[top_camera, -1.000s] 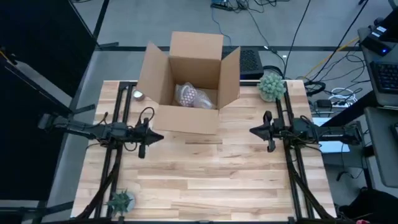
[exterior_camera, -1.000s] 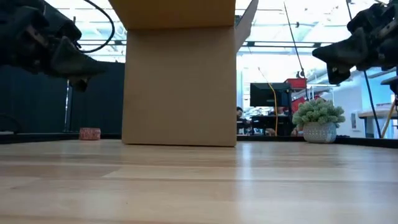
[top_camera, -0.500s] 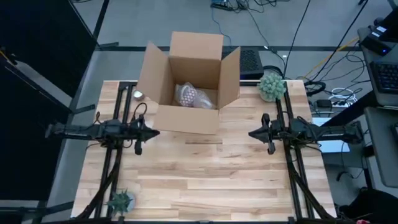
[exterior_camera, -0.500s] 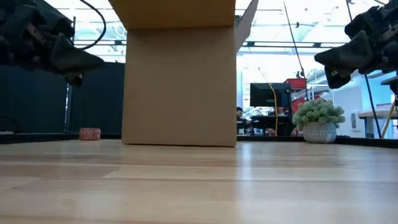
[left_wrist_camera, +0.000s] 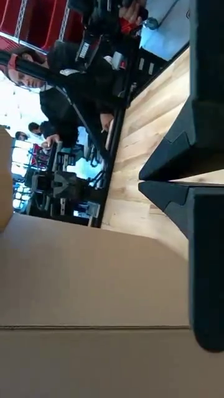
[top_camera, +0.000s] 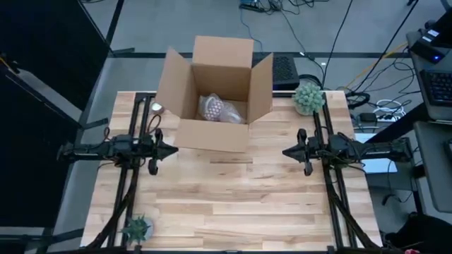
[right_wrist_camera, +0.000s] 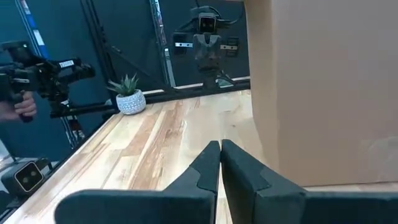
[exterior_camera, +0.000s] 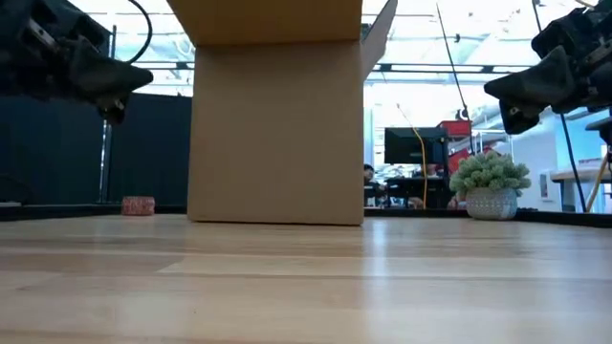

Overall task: Wrap mug
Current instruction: Return to Home Position

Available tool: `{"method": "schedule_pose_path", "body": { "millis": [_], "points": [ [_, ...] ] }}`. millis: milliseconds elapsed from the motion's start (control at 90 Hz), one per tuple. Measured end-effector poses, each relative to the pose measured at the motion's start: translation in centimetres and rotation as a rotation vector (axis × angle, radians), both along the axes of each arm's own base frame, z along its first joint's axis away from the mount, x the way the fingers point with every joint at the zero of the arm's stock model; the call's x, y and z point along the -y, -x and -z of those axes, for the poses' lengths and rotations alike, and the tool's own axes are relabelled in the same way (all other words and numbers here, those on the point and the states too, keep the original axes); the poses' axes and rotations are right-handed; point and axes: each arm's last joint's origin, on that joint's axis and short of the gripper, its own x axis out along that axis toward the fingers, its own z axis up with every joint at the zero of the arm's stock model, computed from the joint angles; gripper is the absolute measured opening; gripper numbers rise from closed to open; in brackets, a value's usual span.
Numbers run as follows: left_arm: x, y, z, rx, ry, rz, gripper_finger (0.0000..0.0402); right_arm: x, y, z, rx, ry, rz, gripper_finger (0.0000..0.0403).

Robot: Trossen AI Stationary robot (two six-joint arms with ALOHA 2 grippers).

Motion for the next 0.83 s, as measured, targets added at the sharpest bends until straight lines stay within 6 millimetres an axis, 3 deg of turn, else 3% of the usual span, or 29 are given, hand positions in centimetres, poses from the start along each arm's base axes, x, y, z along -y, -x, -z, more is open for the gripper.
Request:
{"method": "schedule_pose_path", "body": {
  "millis": [833],
  "points": [
    [0.01, -0.05, 0.07, -0.010, 0.004, 0.002, 0.0000, 0.00, -0.02, 0.02, -0.003, -0.011, 0.001, 0.0000]
  ]
}}
